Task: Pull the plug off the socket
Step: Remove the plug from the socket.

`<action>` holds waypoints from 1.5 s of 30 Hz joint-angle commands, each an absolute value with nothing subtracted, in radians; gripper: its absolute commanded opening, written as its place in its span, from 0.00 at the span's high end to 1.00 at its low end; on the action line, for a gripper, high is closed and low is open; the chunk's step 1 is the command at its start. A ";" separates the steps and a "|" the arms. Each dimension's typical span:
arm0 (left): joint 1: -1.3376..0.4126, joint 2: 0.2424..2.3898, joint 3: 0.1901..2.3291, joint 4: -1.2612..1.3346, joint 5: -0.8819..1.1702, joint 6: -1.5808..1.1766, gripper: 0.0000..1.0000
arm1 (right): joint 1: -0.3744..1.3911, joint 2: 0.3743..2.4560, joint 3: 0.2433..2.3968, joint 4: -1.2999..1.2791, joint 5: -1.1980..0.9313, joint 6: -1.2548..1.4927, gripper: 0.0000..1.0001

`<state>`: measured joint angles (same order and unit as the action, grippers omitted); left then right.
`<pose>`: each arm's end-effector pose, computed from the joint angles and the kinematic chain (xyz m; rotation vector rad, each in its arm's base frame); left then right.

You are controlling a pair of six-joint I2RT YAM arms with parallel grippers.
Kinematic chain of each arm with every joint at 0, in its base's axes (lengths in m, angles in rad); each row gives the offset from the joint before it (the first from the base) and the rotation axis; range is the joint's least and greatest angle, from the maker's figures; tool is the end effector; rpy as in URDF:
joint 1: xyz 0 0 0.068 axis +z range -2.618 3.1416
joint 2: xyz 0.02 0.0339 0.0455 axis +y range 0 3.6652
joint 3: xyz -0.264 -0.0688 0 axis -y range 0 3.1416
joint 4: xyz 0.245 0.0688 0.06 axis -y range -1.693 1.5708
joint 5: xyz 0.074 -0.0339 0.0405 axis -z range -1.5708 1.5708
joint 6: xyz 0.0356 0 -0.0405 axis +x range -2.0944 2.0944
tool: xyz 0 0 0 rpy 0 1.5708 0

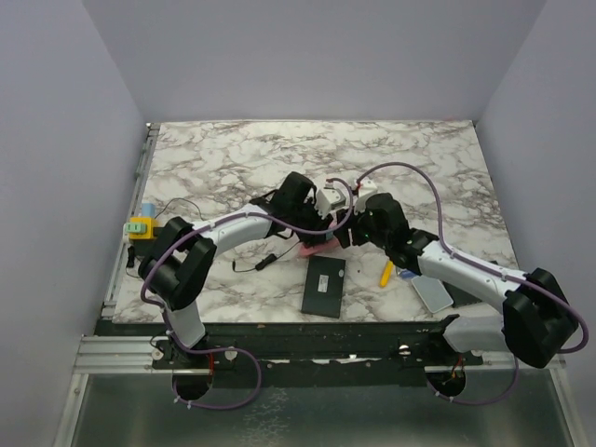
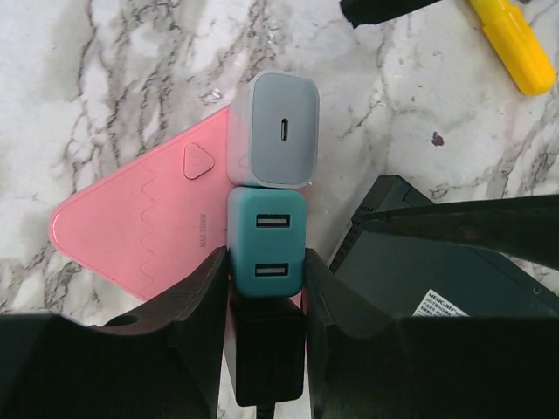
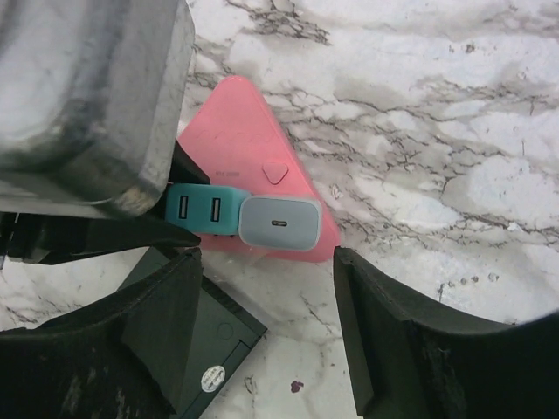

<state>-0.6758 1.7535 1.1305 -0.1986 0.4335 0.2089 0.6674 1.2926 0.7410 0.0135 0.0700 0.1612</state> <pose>0.2827 -0.2458 0.2010 1.2207 2.0896 -0.7358 0.2228 0.1724 0.2339 -0.4937 2.0781 0.4196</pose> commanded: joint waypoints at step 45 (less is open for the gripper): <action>-0.747 1.661 1.097 -0.206 0.276 0.032 0.39 | 0.663 1.531 0.978 -0.387 0.206 1.175 0.38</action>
